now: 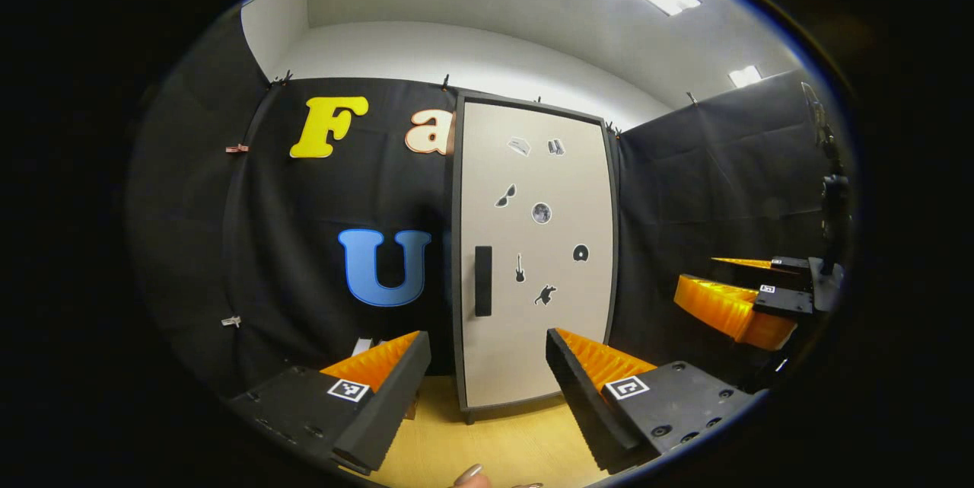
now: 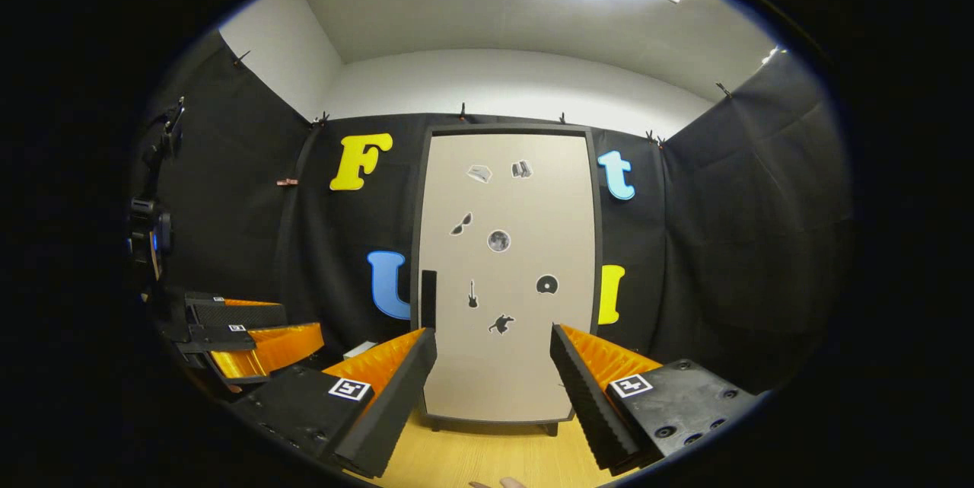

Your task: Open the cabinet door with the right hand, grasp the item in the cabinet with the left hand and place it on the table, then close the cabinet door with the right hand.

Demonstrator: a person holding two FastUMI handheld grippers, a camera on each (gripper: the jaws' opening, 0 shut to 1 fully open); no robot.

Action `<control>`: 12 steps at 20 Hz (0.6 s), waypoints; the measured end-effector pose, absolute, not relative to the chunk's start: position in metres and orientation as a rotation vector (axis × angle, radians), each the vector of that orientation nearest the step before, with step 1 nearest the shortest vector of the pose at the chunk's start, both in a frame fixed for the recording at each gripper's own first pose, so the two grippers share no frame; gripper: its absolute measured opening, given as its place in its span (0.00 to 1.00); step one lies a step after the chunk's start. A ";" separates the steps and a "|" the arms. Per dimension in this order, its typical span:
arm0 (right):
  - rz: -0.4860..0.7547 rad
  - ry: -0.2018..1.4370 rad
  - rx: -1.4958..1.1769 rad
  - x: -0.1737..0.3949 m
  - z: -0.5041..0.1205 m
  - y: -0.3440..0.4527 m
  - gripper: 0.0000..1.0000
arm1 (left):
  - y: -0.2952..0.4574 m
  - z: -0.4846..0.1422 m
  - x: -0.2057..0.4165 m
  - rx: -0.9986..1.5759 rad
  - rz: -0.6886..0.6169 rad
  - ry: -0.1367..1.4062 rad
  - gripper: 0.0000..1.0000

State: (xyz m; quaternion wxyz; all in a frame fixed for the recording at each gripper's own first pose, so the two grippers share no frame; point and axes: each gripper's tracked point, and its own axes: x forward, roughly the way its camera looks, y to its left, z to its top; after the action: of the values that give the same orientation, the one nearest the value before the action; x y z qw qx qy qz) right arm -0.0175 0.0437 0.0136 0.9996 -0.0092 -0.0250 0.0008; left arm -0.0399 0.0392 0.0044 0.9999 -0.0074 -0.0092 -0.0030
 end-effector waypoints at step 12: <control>-0.002 -0.126 -0.018 0.061 0.015 0.088 0.97 | 0.117 -0.012 -0.067 -0.010 0.147 0.015 0.97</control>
State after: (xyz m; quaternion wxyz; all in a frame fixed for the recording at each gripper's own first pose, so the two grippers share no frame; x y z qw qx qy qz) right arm 0.0610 0.0883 0.0150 0.9980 -0.0087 -0.0629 -0.0008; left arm -0.0665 0.1167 -0.0122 0.9973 -0.0050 0.0076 0.0734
